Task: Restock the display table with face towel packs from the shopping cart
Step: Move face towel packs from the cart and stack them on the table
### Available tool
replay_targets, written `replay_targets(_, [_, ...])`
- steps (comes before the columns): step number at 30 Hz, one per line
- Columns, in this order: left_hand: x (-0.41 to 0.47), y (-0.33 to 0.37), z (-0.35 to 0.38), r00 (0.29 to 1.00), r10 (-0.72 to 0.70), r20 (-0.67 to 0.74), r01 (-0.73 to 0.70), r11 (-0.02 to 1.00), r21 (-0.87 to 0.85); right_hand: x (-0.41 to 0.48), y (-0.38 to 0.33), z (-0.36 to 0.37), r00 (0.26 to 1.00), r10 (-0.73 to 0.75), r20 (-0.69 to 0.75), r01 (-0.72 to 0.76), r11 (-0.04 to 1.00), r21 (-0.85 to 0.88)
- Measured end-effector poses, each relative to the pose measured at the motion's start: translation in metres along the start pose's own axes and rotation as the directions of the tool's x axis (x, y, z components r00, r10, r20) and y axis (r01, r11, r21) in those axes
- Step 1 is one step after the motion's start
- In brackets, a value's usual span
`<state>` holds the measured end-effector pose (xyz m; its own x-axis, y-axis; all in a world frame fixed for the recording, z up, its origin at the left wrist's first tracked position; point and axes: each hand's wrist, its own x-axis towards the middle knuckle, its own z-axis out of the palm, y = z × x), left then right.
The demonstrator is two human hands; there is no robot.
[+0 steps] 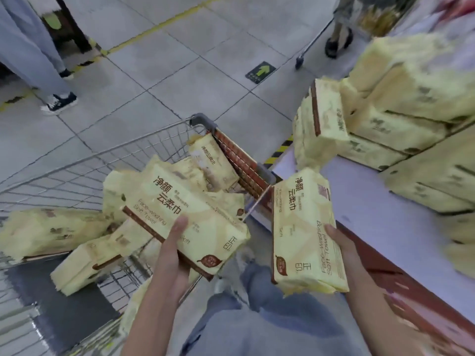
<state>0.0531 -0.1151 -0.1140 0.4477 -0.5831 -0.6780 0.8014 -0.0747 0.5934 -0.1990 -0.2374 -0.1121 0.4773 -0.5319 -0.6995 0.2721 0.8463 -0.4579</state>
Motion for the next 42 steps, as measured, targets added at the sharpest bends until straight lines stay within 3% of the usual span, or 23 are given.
replay_targets(5, [0.001,-0.024,0.040,0.977,-0.102,0.188,0.070,0.983,0.168,-0.050,0.018,-0.039,0.984,-0.147,-0.099,0.162,0.972,0.169])
replay_targets(12, [-0.008,-0.084,0.101,0.870,-0.278,0.406,0.130,0.926,0.354,-0.106,0.042,-0.107,0.926,-0.246,-0.288,0.336,0.885,0.323])
replay_targets(18, [-0.032,-0.149,0.156,0.833,-0.365,0.415,0.141,0.866,0.479,-0.141,0.042,-0.166,0.865,-0.330,-0.378,0.462,0.817,0.344])
replay_targets(29, [-0.080,-0.266,0.228,0.803,-0.475,0.360,0.231,0.804,0.547,-0.194,-0.014,-0.283,0.873,-0.317,-0.372,0.461,0.785,0.414])
replay_targets(33, [-0.091,-0.287,0.252,0.789,-0.493,0.367,0.236,0.794,0.560,-0.218,-0.063,-0.318,0.891,-0.305,-0.336,0.411,0.855,0.317])
replay_targets(38, [-0.086,-0.299,0.283,0.784,-0.525,0.332,0.224,0.737,0.638,-0.257,-0.164,-0.338,0.937,-0.300,-0.177,0.298,0.954,-0.042])
replay_targets(40, [-0.078,-0.304,0.299,0.769,-0.541,0.341,0.224,0.727,0.649,-0.268,-0.218,-0.339,0.960,-0.266,-0.089,0.232,0.932,-0.277])
replay_targets(42, [-0.072,-0.309,0.313,0.750,-0.558,0.356,0.221,0.718,0.660,-0.270,-0.266,-0.340,0.980,-0.191,-0.045,0.133,0.814,-0.565])
